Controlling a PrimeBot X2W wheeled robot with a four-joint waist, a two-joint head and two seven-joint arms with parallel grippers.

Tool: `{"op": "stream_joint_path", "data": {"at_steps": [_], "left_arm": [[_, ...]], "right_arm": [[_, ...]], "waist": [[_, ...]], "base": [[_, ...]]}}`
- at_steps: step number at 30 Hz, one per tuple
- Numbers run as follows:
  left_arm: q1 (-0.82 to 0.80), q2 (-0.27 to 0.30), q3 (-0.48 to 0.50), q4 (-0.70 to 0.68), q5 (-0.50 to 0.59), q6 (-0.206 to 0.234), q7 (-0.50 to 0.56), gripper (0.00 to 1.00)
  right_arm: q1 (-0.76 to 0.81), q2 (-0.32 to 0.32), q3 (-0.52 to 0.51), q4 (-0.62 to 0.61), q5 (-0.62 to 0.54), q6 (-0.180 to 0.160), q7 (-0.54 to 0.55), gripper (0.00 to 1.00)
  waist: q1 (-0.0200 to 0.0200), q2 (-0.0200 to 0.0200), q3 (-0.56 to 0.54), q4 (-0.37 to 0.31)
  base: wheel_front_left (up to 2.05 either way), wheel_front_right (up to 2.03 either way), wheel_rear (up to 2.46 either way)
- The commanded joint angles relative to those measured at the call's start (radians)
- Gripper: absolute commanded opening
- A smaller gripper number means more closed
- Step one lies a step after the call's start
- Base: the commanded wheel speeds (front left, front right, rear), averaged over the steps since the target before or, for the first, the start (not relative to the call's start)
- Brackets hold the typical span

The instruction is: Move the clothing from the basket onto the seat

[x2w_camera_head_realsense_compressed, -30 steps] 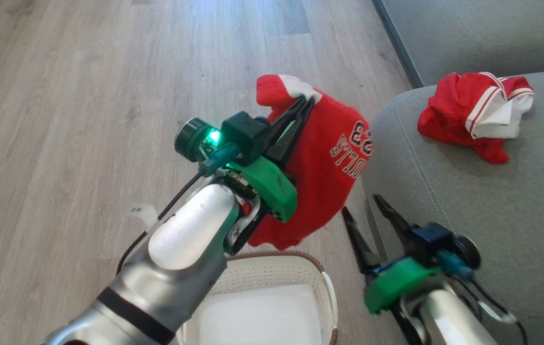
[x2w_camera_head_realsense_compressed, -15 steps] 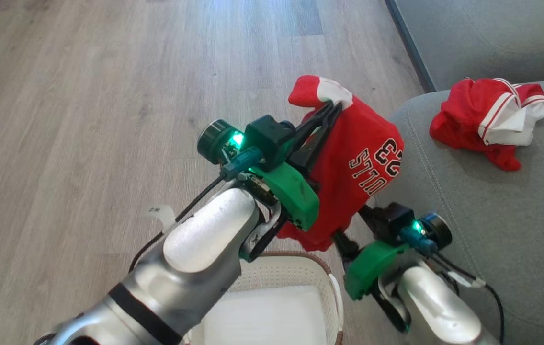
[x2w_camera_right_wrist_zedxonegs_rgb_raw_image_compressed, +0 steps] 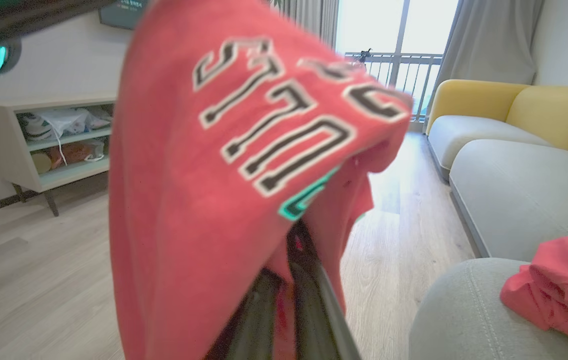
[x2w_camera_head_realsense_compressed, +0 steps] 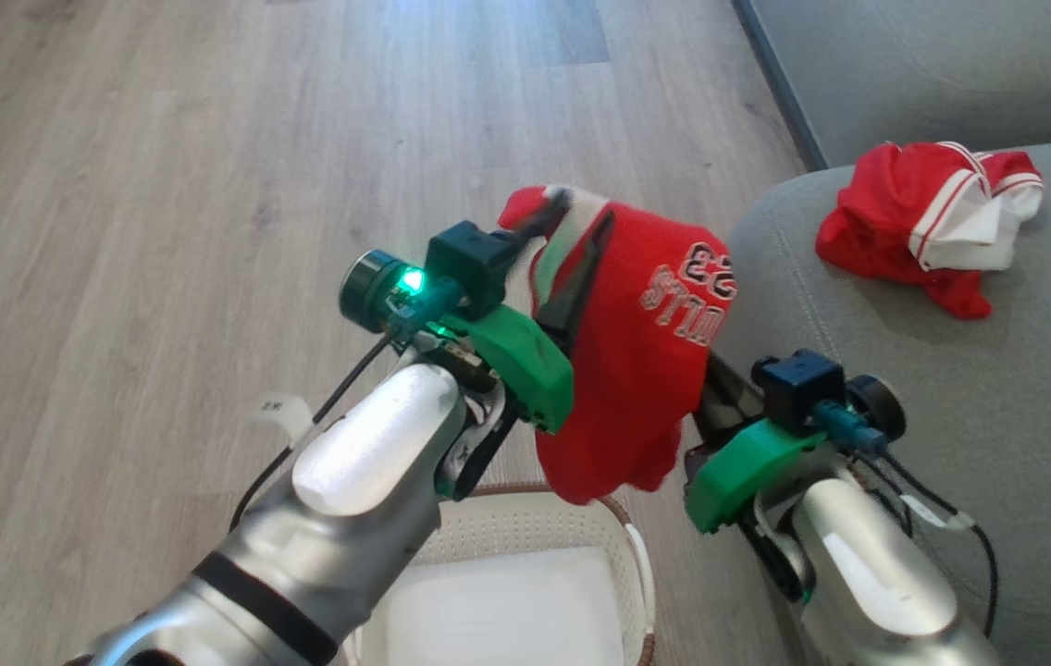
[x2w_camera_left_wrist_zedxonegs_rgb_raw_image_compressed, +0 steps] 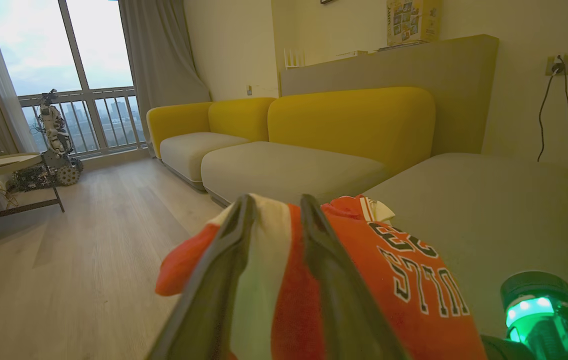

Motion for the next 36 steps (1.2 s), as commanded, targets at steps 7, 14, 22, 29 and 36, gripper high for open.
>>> {"op": "stream_joint_path", "data": {"at_steps": [7, 14, 22, 29, 36], "left_arm": [[0.015, 0.025, 0.081, -0.006, 0.011, 0.007, -0.013, 1.0], [0.103, 0.021, 0.114, -0.024, 0.057, -0.01, -0.014, 1.0], [0.164, 0.01, 0.123, -0.045, 0.091, -0.028, -0.014, 1.0], [0.185, 0.006, 0.118, -0.075, 0.102, -0.032, -0.014, 1.0], [0.181, 0.005, 0.101, -0.097, 0.097, -0.021, -0.014, 1.0]], "right_arm": [[-0.029, -0.02, -0.064, -0.107, -0.022, 0.0, -0.007, 0.0], [-0.012, -0.072, -0.151, -0.177, -0.061, 0.0, -0.007, 0.0], [-0.005, -0.13, -0.205, -0.231, -0.086, 0.0, 0.0, 0.0], [-0.013, -0.171, -0.234, -0.291, -0.085, 0.0, 0.032, 0.0], [-0.04, -0.199, -0.24, -0.321, -0.067, 0.0, 0.06, 0.0]], "waist": [[0.0001, -0.0001, 0.012, -0.057], [0.0001, -0.0001, 0.024, -0.154], [0.0001, -0.0001, 0.047, -0.299], [0.0001, -0.0001, 0.088, -0.403], [0.0001, -0.0001, 0.132, -0.44]], "base": [[0.0, 0.0, 0.0], [0.0, 0.0, 0.0], [0.0, 0.0, 0.0], [0.0, 0.0, 0.0], [0.0, 0.0, 0.0]]}}
